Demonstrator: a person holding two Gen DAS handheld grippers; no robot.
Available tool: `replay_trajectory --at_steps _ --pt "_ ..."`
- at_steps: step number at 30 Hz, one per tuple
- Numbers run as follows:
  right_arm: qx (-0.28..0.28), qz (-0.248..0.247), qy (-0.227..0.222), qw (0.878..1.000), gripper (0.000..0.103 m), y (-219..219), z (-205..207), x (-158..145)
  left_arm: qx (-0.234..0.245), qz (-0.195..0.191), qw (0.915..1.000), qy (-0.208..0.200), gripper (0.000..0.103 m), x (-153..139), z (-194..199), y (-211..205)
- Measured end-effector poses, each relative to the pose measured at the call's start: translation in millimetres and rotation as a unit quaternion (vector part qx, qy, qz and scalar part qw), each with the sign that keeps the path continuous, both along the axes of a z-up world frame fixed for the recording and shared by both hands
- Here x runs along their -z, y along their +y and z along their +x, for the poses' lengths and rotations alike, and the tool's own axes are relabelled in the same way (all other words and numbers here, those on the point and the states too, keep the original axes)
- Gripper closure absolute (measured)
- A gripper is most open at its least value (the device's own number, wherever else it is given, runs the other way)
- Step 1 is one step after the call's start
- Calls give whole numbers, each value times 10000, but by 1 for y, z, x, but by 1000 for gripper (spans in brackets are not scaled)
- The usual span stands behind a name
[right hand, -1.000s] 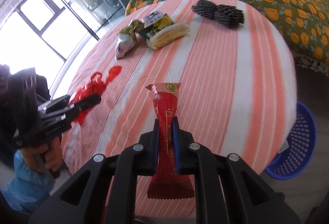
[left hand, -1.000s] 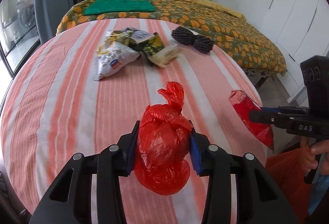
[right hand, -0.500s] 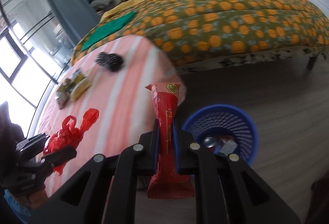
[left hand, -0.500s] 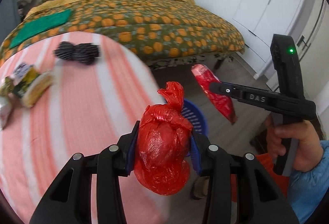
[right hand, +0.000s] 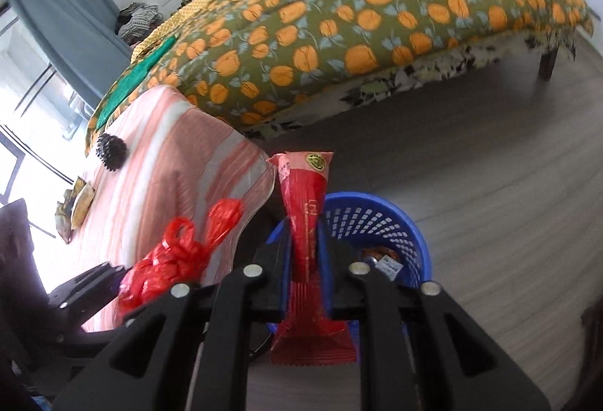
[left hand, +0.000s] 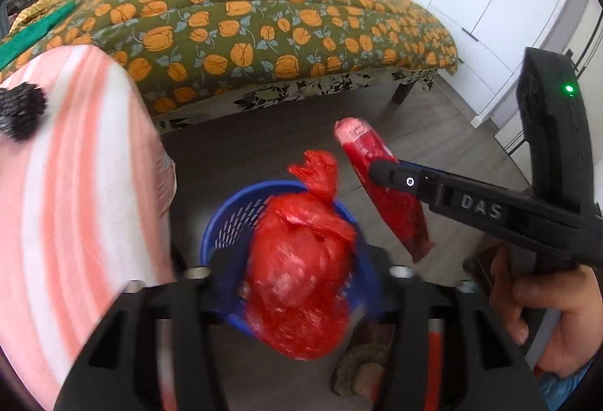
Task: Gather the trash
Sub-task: 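Carry both items over the blue wastebasket and open both tools to drop them, then move both open tools back over the table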
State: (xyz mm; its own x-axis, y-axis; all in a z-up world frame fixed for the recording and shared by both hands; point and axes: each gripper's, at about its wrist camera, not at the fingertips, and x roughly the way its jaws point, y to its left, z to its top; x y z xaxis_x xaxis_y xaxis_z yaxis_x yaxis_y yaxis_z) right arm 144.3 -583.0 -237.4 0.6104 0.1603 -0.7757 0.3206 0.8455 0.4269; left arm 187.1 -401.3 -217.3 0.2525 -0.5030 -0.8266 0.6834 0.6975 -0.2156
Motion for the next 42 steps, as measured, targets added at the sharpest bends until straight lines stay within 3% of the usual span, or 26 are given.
replay_trajectory --at_steps 1,6,8,14,20,24,28,34,36,38,42 --pt "63 61 5 10000 65 -6 0 3 -32 -5 10000 -34 32 0 3 -1" --pt "289 119 -158 9994 62 -17 -11 -8 -157 -262 9993 -216 22 -21 6 10" --pt "319 -56 -284 9991 45 -16 -16 -18 -242 -386 9985 -315 20 -36 3 25" --pt "419 -666 -670 9946 16 12 -33 -49 -358 -339 9963 -709 14 -58 -21 96" --pt "-286 -1800 -804 9800 14 107 -28 -65 -898 351 9912 -904 14 -40 -36 207" --pt "-1199 -1809 -874 9722 10 193 -25 -65 -1596 617 9814 -874 14 -35 -23 285" --pt "-2056 -1873 -697 9580 7 287 3 -62 -2257 706 9677 -871 14 -36 8 351" --pt "-1839 -1807 -165 9660 6 339 82 -45 -2777 1002 9500 -1019 12 -27 59 397" --pt "-1775 -1906 -73 9655 6 348 101 -37 -2804 1085 9485 -1000 12 -22 65 406" --pt "-1753 -2077 -21 9624 6 352 116 -31 -2852 930 9507 -790 11 -20 67 413" --pt "-1610 -1978 59 9669 5 351 137 -24 -2881 992 9494 -761 5 -17 68 411"
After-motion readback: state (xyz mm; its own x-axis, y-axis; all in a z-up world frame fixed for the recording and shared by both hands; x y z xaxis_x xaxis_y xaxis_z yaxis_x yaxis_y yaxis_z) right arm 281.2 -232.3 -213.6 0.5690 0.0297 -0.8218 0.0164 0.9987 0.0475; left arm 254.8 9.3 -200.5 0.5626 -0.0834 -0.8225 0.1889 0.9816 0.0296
